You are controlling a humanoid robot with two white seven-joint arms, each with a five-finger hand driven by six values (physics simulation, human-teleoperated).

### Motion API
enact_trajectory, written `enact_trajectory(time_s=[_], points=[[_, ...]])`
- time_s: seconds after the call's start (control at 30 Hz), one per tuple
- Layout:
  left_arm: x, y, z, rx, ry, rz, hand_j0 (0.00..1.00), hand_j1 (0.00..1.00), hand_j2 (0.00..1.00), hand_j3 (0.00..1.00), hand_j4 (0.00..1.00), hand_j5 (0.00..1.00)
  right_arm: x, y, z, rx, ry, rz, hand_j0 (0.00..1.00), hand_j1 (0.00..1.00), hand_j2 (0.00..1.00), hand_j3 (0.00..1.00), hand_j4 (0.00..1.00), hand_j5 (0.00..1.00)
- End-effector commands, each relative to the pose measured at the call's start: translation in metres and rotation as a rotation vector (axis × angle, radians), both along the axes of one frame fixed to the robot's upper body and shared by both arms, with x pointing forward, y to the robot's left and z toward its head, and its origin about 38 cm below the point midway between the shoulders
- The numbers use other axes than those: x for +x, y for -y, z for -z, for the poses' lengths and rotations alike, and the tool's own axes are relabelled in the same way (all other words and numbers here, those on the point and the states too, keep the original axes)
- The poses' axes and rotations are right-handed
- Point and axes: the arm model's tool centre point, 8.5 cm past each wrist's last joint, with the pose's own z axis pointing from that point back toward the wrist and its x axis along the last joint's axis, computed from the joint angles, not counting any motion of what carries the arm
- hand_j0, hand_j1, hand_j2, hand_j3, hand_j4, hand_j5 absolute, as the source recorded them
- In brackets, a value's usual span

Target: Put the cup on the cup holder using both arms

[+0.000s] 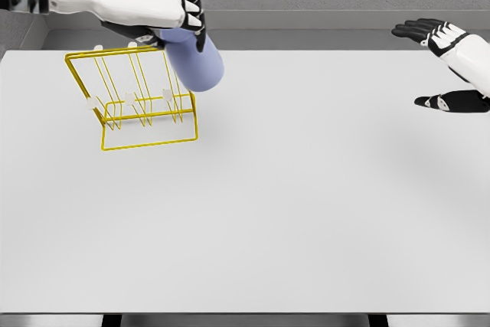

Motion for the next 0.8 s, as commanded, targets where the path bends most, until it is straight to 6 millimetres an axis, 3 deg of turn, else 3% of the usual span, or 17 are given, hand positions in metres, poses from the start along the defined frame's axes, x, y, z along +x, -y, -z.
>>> enact_trajectory(time_s=[0.0, 0.77], points=[[-0.001, -0.004, -0.001, -0.007, -0.002, -0.008, 0.58, 0.58, 0.58, 0.58, 0.58, 0.58, 0.000, 0.001, -0.001, 0.007, 0.000, 0.001, 1.00, 1.00, 1.00, 1.00, 1.00, 1.00], [-0.002, -0.033, 0.000, -0.003, -0.002, -0.071, 0.58, 0.58, 0.58, 0.58, 0.58, 0.58, -0.001, 0.004, -0.002, 0.009, 0.003, 0.010, 1.00, 1.00, 1.00, 1.00, 1.00, 1.00]])
